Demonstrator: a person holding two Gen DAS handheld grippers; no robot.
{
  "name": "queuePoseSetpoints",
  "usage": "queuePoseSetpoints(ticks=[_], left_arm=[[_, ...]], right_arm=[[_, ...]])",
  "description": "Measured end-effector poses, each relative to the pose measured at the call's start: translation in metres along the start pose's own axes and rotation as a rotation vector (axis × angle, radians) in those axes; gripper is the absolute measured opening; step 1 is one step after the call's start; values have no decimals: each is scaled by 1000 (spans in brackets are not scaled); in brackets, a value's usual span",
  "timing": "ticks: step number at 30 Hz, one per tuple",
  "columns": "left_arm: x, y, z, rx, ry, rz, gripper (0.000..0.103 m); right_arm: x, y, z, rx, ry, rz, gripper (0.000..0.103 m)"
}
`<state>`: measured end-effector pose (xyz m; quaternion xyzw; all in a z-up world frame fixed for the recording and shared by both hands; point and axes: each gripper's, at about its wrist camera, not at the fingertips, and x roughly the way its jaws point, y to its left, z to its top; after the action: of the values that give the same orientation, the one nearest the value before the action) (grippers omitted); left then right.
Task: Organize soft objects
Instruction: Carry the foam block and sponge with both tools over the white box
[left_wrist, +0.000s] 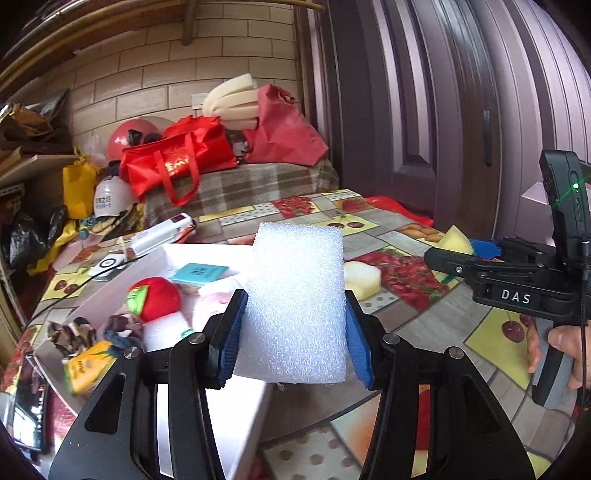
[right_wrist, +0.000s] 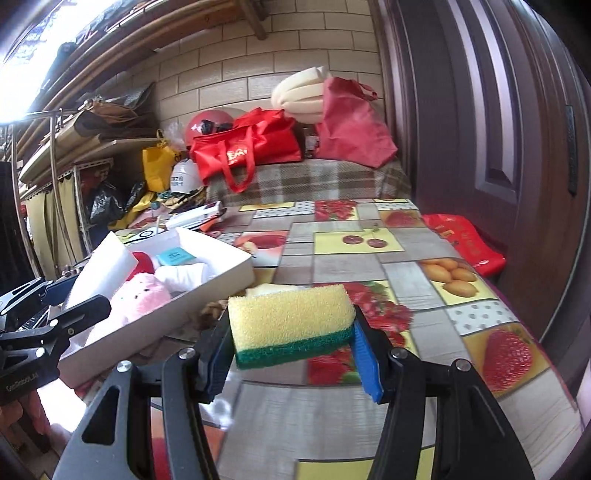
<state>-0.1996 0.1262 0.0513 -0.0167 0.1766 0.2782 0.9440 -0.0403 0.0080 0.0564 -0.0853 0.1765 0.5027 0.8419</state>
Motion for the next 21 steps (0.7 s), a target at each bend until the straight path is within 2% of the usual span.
queuePoseSetpoints(ticks=[21], left_arm=[[-7, 117, -15, -179, 4, 250, 50]], right_arm=[[23, 68, 4, -36, 11, 101, 60]])
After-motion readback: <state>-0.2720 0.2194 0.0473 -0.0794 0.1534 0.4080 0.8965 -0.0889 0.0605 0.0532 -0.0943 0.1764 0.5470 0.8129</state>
